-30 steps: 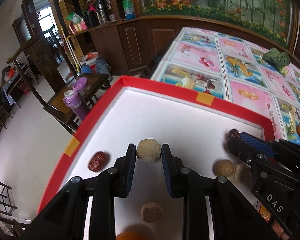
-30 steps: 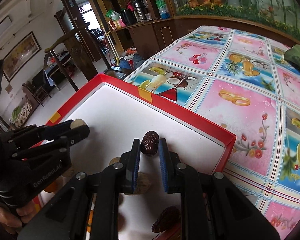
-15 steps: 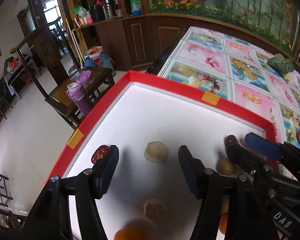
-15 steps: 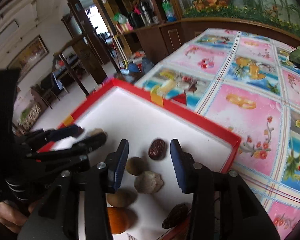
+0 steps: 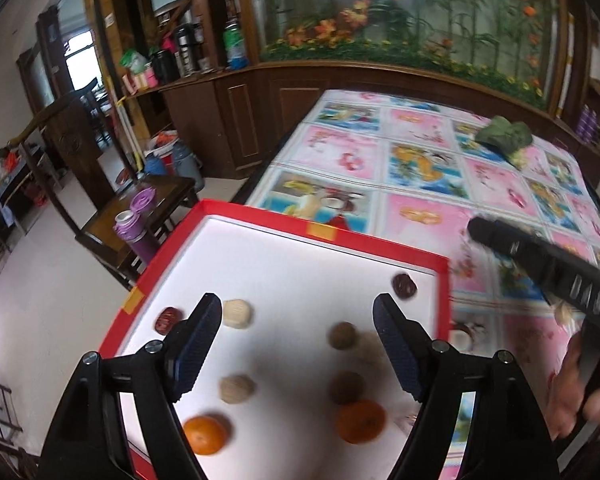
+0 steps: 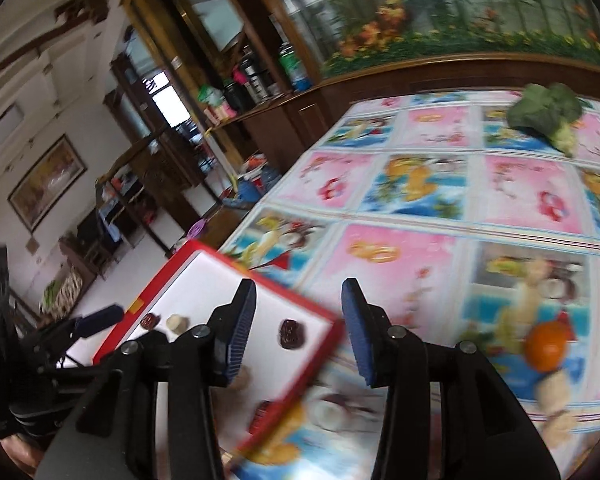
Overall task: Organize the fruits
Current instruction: 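Grasp a beige cake piece beside the orange with the right tool while the left moves back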
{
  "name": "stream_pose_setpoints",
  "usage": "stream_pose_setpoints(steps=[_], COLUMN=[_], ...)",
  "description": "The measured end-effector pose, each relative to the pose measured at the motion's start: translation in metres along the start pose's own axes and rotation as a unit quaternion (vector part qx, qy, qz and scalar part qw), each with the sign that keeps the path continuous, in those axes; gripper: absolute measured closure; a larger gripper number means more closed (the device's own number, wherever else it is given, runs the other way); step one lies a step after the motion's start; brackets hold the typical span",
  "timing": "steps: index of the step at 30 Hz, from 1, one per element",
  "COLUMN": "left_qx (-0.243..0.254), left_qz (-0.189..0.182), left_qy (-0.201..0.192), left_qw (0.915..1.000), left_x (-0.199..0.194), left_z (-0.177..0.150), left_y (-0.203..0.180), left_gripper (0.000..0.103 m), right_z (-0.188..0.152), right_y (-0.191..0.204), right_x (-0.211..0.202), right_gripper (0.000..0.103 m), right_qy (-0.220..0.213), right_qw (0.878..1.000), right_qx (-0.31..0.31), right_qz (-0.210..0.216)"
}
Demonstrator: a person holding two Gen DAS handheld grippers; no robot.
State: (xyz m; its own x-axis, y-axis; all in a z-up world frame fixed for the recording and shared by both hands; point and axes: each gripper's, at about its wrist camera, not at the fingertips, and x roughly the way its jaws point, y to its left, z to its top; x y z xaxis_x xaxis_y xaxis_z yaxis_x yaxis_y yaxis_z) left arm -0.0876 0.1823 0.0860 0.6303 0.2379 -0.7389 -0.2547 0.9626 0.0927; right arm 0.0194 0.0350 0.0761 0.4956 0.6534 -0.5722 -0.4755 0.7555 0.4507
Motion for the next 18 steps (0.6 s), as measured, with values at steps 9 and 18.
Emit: stream_pose_setpoints(steps=[9, 18], left_qx=[0.079, 0.145], left_qz=[-0.037, -0.065], left_qy=[0.014, 0.035], left_qw=[0.9961, 0.9867], left_x=[-0.007, -0.003], left_z=[-0.012, -0.022], left_y=[-0.068, -0.135], left_gripper=[0.025, 0.025], right_z=[0.006, -0.002], right_y=[-0.103, -0.152], right_x=[-0.083, -0.114], right_gripper=[0.056, 0.056], right_qy=[-0.039, -0.008], right_qw=[0.996, 0.992], right_qx=[0.048, 0.064], right_qz=[-0.064, -0.111])
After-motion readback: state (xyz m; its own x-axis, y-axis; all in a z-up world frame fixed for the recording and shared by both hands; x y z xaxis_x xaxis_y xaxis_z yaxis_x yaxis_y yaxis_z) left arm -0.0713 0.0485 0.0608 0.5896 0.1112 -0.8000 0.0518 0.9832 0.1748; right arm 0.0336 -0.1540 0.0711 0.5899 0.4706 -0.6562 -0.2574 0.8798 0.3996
